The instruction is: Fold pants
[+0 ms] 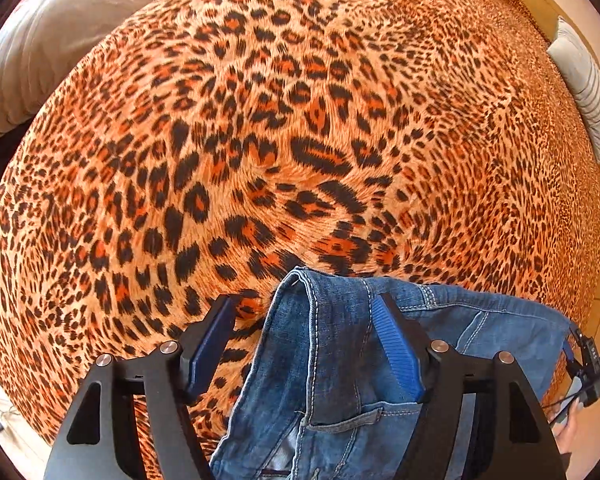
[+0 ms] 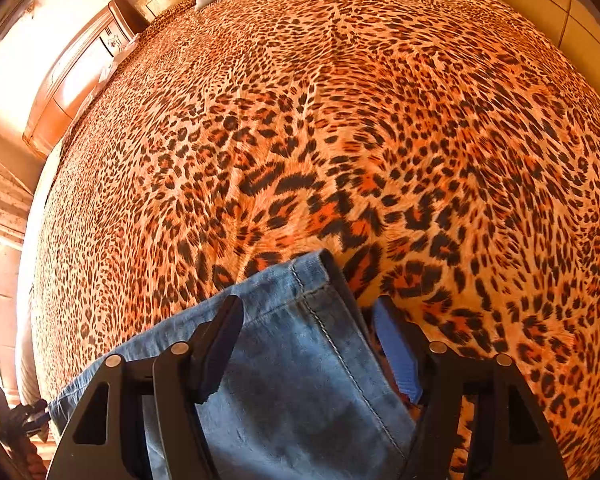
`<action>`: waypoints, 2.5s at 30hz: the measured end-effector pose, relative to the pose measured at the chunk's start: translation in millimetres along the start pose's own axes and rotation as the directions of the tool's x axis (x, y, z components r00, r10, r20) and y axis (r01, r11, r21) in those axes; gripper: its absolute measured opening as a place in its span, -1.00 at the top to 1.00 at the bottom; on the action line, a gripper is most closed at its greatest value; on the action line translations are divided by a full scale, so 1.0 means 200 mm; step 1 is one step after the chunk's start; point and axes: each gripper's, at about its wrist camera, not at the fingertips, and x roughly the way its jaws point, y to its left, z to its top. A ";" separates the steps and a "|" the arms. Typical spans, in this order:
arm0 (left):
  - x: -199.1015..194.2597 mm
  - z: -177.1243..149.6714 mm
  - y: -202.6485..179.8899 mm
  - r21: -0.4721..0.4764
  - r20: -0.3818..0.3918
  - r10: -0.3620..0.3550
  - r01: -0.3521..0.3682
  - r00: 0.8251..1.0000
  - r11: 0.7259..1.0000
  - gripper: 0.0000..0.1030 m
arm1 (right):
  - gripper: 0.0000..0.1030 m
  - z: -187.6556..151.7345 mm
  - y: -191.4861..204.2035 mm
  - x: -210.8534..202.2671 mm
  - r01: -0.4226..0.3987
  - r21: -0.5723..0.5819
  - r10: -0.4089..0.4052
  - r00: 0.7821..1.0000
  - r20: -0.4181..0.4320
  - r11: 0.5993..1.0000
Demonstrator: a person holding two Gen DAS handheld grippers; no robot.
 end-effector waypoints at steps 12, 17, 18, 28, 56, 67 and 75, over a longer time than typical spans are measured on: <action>0.00 -0.10 -0.38 0.262 0.150 0.161 -0.196 0.975 0.945 0.69 | 0.74 -0.07 0.28 0.00 0.122 -0.240 -0.127 0.992 -0.002 0.963; -0.13 -0.36 -0.58 0.416 0.415 0.207 -0.387 0.886 0.823 0.75 | 0.74 -0.11 0.27 -0.20 0.075 -0.186 -0.059 0.994 0.087 0.980; -0.16 -0.40 -0.60 0.420 0.447 0.201 -0.402 0.872 0.813 0.75 | 0.74 -0.10 0.26 -0.25 0.063 -0.176 -0.045 0.994 0.102 0.982; -0.62 -0.89 -0.39 0.381 0.602 0.062 -0.354 0.796 0.854 0.76 | 0.74 -0.56 0.06 -0.92 0.006 -0.109 0.023 0.966 0.256 0.994; -0.82 -1.66 0.51 0.243 0.145 -0.091 0.054 0.985 0.968 -0.16 | -0.45 -2.15 -0.72 -1.19 -0.214 0.510 0.166 0.976 0.139 0.833; -0.45 -1.51 0.51 0.001 0.009 -0.171 0.171 0.985 0.985 -0.14 | -0.45 -2.15 -0.71 -0.87 -0.351 0.725 0.298 0.932 0.207 0.593; -0.62 -1.40 0.33 0.170 0.035 -0.165 0.157 0.986 0.973 0.89 | 0.89 -1.99 -0.66 -1.03 -0.395 0.618 0.270 0.918 0.290 0.680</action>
